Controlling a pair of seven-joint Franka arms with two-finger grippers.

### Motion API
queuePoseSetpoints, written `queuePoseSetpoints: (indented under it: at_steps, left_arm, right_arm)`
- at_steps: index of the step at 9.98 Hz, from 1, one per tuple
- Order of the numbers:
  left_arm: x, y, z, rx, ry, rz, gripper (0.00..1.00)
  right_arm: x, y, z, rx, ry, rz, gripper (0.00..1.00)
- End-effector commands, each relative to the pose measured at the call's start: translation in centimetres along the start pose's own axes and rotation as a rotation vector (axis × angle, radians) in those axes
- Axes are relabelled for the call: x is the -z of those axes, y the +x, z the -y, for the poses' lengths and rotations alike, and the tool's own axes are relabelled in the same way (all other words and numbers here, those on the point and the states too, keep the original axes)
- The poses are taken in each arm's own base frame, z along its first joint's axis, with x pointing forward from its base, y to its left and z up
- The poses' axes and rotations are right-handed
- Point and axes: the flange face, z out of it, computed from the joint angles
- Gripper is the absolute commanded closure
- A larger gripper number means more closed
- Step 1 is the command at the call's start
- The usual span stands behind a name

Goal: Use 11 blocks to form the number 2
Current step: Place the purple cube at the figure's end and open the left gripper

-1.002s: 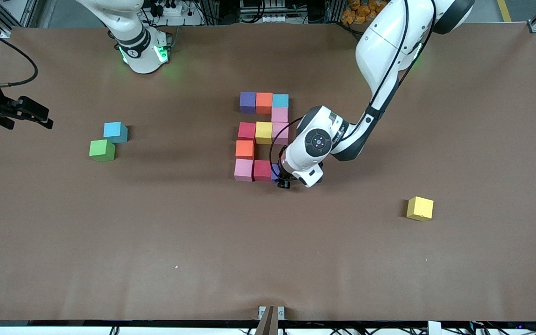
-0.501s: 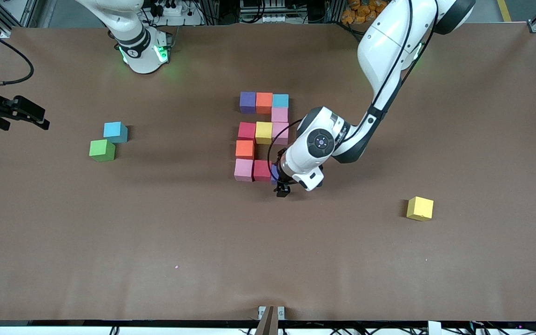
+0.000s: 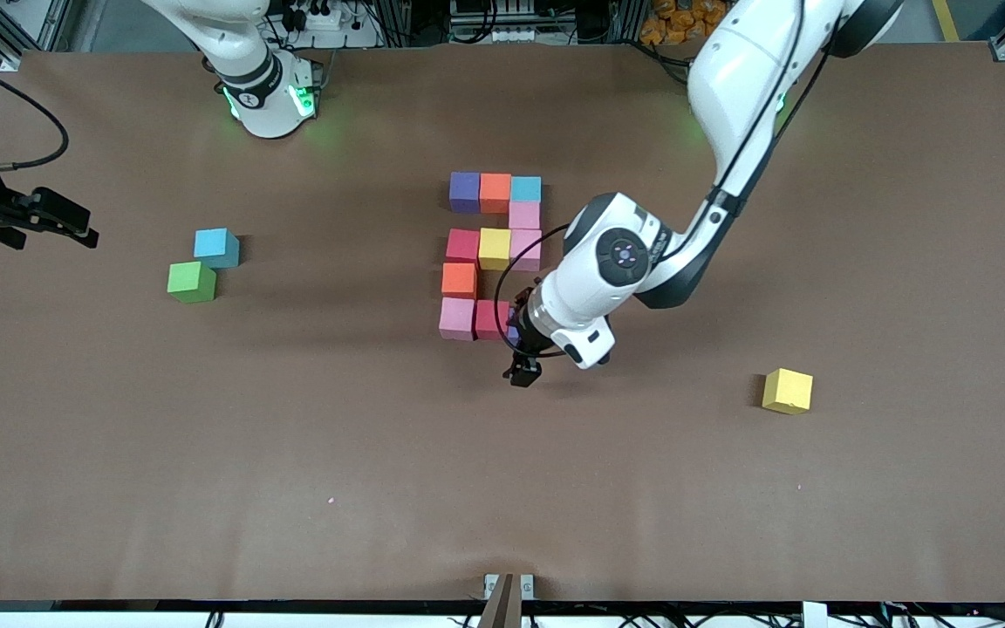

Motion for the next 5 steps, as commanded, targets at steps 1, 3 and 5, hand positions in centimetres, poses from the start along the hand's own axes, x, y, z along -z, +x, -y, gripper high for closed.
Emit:
queuePoseSetpoints:
  at_steps: [1,3,5]
  left_arm:
    - [7.2,0.2,-1.2,-0.231,-0.008,-0.028,0.00]
    - [13.3,1.4,-2.0,-0.455,0.007,-0.057,0.00]
    - [19.7,4.2,-2.6,-0.654,0.042,-0.091,0.00]
  right_arm:
    - [-0.9,0.5,0.6,0.002,0.005,0.025,0.00]
    - [-1.2,0.6,0.8,0.002,0.005,0.031,0.00]
    - [-1.3,0.6,0.8,0.006,0.006,0.033,0.00]
